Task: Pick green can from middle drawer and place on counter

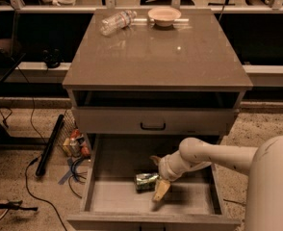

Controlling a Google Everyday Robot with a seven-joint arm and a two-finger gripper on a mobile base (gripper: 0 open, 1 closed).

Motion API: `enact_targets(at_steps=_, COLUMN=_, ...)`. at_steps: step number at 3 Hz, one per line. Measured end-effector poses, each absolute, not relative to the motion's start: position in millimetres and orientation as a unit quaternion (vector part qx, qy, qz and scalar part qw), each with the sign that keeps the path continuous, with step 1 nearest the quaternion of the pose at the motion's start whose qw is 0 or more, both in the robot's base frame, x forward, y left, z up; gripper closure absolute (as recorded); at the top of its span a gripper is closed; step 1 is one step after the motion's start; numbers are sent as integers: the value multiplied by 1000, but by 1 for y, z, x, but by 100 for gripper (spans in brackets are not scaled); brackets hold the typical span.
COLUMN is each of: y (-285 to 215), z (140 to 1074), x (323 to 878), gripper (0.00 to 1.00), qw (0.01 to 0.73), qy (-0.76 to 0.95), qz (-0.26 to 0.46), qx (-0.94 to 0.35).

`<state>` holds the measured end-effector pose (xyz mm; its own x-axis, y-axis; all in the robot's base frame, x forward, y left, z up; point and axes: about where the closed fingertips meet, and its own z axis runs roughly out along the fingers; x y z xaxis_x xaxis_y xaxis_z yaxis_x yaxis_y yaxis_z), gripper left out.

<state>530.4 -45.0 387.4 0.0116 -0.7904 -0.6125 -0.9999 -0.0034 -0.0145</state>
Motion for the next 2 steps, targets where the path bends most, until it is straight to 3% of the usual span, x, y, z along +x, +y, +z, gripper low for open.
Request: enact_targets(at_steps=2, y=-37, z=380, x=528, gripper=26, qw=229, qy=662, qz=227, qx=-676)
